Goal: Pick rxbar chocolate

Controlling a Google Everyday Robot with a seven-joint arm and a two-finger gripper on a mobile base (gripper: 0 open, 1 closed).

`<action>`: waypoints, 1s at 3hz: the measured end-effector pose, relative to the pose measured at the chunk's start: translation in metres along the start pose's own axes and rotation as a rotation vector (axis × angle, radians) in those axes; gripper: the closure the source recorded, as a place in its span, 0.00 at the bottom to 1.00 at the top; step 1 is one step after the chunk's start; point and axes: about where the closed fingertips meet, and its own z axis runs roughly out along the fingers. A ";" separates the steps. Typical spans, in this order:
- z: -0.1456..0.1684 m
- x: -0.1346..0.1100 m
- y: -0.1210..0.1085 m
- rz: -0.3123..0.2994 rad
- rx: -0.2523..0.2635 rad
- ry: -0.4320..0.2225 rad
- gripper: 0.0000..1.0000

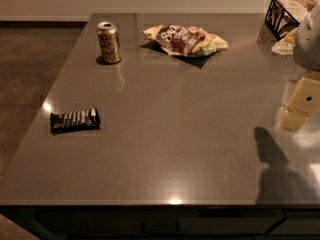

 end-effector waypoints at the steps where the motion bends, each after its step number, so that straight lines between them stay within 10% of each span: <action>1: 0.000 0.000 0.000 0.000 0.000 0.000 0.00; 3: 0.010 -0.053 0.005 -0.057 -0.069 -0.092 0.00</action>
Offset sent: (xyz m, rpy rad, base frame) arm 0.0016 0.0241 -0.0003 0.0472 0.0572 0.0698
